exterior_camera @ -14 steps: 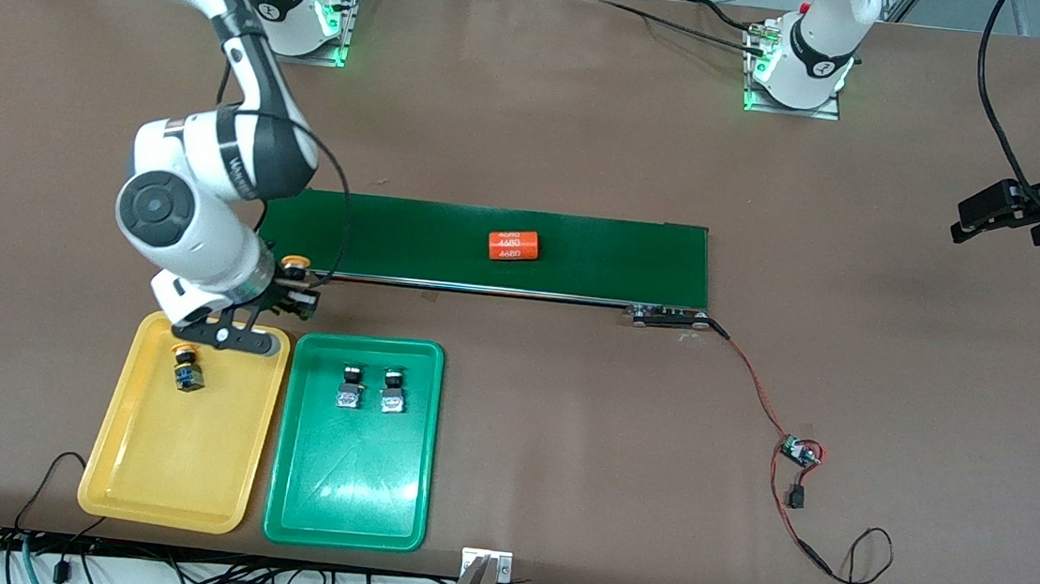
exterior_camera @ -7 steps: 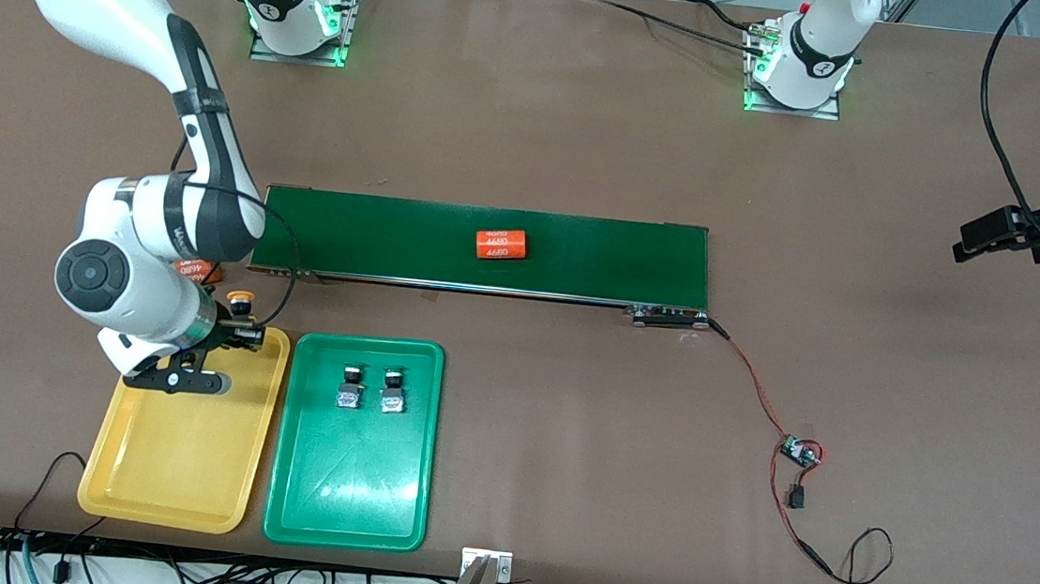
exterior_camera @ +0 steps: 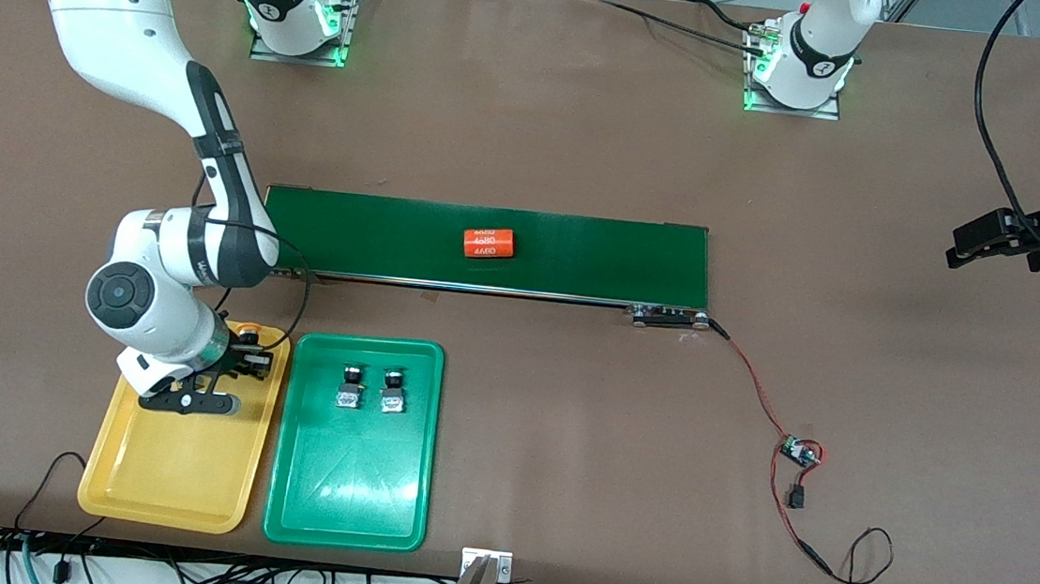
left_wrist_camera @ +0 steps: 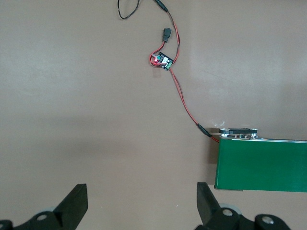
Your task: Sort buttons by color to trays
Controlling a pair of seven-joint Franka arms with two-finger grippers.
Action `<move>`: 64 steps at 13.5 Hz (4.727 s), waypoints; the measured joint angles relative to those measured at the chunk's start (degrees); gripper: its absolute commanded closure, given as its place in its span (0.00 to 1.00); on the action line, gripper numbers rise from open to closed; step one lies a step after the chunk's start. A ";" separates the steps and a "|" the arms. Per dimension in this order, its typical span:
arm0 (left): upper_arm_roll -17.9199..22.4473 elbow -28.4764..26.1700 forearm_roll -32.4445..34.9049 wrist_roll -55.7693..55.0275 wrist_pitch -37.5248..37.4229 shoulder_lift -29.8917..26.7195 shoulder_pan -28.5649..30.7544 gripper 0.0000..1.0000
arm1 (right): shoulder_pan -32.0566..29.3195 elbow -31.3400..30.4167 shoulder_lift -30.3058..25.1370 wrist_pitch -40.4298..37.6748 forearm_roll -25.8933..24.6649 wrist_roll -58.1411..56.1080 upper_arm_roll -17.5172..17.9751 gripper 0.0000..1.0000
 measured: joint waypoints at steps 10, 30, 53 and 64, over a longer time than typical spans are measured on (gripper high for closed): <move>-1.03 0.40 0.00 0.00 0.15 -0.06 -0.31 0.00 | -0.59 0.10 3.79 6.07 0.01 -4.09 -2.41 0.36; -0.72 0.10 0.00 2.46 1.46 0.13 0.77 0.00 | -2.53 1.93 -19.77 -29.14 1.93 -5.22 -2.56 0.00; -0.63 0.01 0.00 2.59 1.21 0.10 0.87 0.00 | -13.52 -12.97 -43.81 -46.32 0.20 -9.14 3.25 0.00; -0.58 0.01 0.00 2.59 1.20 0.09 0.87 0.00 | -17.01 -12.66 -43.05 -45.91 0.18 -9.11 6.95 0.00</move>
